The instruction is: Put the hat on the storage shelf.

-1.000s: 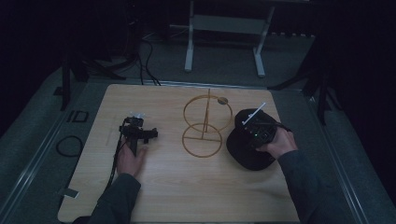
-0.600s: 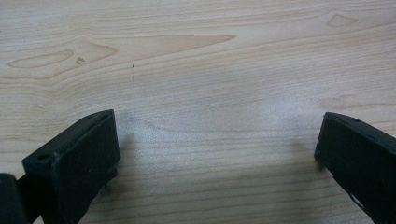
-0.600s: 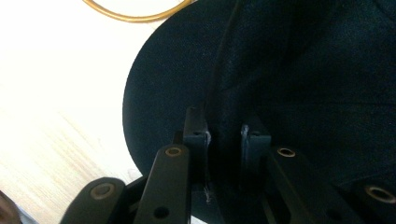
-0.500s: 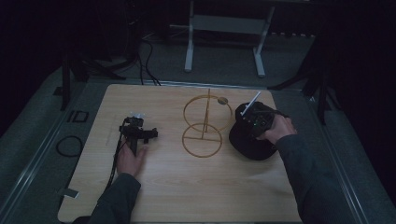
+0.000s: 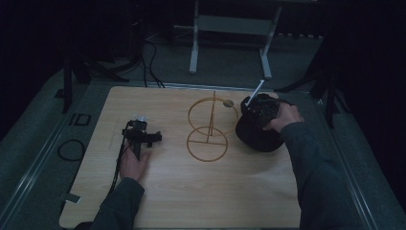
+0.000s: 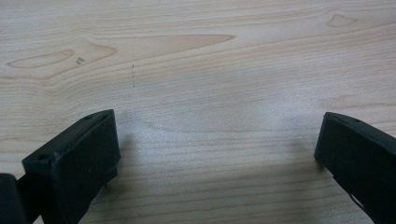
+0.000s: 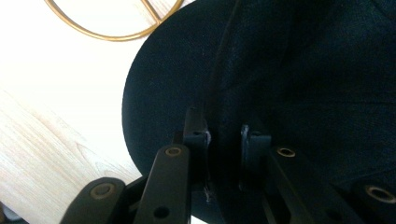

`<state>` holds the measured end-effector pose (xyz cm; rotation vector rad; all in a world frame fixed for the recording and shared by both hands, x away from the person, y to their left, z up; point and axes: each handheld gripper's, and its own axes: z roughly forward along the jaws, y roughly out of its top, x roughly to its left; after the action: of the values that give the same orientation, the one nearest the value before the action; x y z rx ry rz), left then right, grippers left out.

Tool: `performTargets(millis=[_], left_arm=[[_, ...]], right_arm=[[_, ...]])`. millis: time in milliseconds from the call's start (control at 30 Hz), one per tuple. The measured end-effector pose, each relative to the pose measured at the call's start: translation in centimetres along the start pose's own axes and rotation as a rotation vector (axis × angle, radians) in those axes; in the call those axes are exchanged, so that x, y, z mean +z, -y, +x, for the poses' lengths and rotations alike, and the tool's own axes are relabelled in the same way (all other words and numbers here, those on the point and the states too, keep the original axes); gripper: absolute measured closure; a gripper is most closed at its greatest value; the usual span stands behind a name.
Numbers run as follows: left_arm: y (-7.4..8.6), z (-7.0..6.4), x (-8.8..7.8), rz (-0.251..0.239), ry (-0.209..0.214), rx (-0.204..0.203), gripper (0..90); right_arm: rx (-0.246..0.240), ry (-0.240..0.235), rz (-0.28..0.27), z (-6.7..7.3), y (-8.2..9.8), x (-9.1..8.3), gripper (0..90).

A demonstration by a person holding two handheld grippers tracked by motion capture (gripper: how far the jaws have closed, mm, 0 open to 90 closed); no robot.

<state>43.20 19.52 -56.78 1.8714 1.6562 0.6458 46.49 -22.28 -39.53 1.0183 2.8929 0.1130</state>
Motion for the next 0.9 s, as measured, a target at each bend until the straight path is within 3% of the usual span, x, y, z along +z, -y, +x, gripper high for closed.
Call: performTargets(millis=[333,900], left_arm=[[0.0,0.0,0.0,0.001,0.000,0.000,0.0],[0.0,0.0,0.0,0.000,0.000,0.000,0.0]], right_arm=[[0.026,0.043,-0.043,-1.1,-0.6,-2.2,77.9],[0.050,0.015,-0.120,-2.0,-0.2,-5.3,77.9]])
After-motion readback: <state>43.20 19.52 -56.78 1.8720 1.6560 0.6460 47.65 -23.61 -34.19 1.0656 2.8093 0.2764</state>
